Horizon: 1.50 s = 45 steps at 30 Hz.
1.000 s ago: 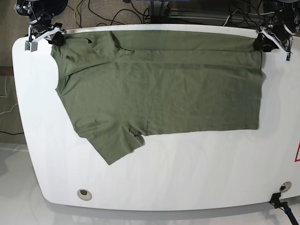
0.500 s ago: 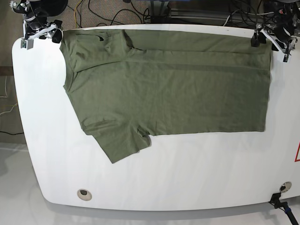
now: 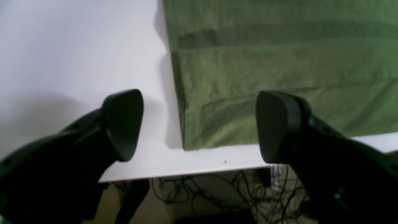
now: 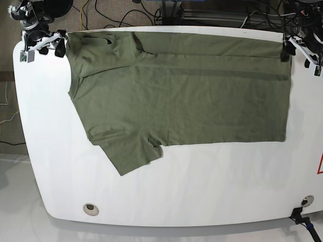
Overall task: Fold the T-shirt properly
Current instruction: 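Reach both grippers to the shirt's hem corners and grasp them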
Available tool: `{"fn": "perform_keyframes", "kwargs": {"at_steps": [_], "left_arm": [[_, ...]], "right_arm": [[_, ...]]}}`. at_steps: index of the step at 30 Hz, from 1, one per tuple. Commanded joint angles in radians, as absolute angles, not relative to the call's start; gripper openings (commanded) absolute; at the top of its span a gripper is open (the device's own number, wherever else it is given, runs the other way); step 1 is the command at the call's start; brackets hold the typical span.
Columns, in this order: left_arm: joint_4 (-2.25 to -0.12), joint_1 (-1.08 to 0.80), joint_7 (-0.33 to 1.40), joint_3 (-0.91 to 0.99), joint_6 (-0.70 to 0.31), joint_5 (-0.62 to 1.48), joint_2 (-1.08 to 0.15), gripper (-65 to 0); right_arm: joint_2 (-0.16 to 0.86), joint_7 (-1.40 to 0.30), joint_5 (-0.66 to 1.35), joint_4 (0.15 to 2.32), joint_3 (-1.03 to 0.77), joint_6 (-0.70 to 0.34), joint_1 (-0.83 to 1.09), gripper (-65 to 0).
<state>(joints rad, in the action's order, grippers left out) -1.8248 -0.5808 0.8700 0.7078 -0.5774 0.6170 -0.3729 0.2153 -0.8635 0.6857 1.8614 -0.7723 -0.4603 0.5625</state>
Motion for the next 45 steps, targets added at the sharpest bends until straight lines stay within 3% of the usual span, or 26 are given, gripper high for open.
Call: {"fn": "perform_keyframes", "kwargs": {"at_steps": [1, 16, 24, 37, 45], "left_arm": [[-1.844, -0.565, 0.849, 0.719, -0.578, 0.631, -0.375, -12.5], [-1.822, -0.226, 0.849, 0.688, -0.57, 0.565, -0.315, -12.8], [-1.627, -0.007, 0.846, 0.648, -0.578, 0.363, -0.272, -12.8], [-1.161, 0.177, 0.493, 0.496, -0.579, 0.278, -0.335, -12.6], [-1.006, 0.231, 0.364, 0.449, -0.582, 0.278, -0.375, -12.6]], "right_arm": [[0.234, -0.842, 0.699, 1.89, -0.75, -0.464, 0.553, -24.8], [0.237, -0.842, 0.69, 1.844, -0.558, -0.453, 0.255, -24.8], [0.232, -0.834, 0.476, 1.667, -0.417, -0.466, -0.015, -24.8], [0.229, -0.638, 0.179, 1.156, -0.371, -0.634, -0.36, -24.8], [0.257, -0.493, 0.156, 0.934, -0.369, -0.653, -0.44, -24.8]]}}
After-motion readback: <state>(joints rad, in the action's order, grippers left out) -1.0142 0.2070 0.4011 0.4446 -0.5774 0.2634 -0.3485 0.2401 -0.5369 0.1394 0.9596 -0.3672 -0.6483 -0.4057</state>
